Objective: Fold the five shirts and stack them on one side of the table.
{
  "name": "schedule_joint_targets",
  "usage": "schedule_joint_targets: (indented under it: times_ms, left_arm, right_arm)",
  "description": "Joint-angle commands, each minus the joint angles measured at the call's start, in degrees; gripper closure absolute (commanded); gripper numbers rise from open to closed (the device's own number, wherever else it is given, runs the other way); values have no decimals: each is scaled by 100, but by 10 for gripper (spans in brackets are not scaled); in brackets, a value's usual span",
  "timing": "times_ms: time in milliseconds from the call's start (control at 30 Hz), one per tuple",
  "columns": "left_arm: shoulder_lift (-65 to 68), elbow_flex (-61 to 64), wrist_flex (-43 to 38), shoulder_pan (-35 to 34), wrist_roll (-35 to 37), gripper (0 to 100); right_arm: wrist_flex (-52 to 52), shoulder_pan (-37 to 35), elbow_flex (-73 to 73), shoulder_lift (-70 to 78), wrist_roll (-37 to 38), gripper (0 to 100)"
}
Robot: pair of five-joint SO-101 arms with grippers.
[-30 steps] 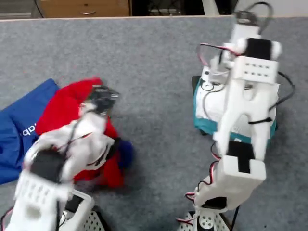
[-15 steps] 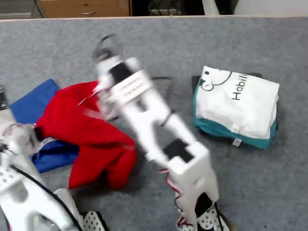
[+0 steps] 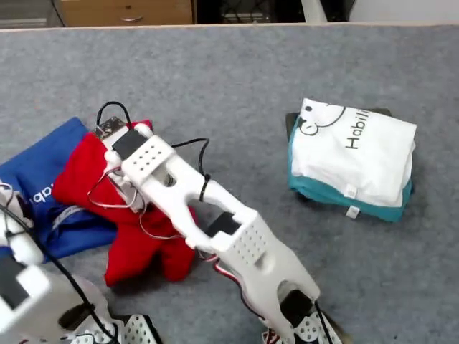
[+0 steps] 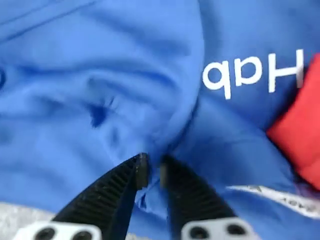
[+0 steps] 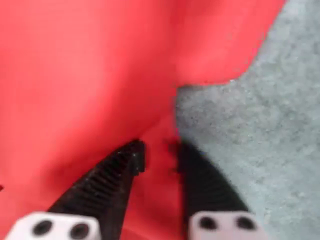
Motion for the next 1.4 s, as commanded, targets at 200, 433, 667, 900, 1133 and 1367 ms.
schedule_joint_targets:
  times_ms: [200, 433, 667, 900, 1133, 1367]
  left_arm:
    - [1310, -2220, 387, -374, 220, 972]
    - [2207, -4426, 431, -1253, 1134, 972]
    - [2708, -6633, 440, -2026, 2215, 971]
    - [2690, -7723, 598, -2510, 3376, 964]
    - [2752, -8884, 2101, -2519, 4422, 800]
    - [2752, -9191, 2971, -1974, 3912, 798]
  right_arm:
    - [422, 1609, -567, -778, 53, 985]
    - [422, 2242, 127, -1824, 431, 984]
    - [422, 1363, 602, -2167, 334, 824]
    - [-18, -176, 479, -2018, 167, 575]
    - [-440, -1037, 31, -875, 141, 653]
    - [-149, -818, -1059, 470, 185, 873]
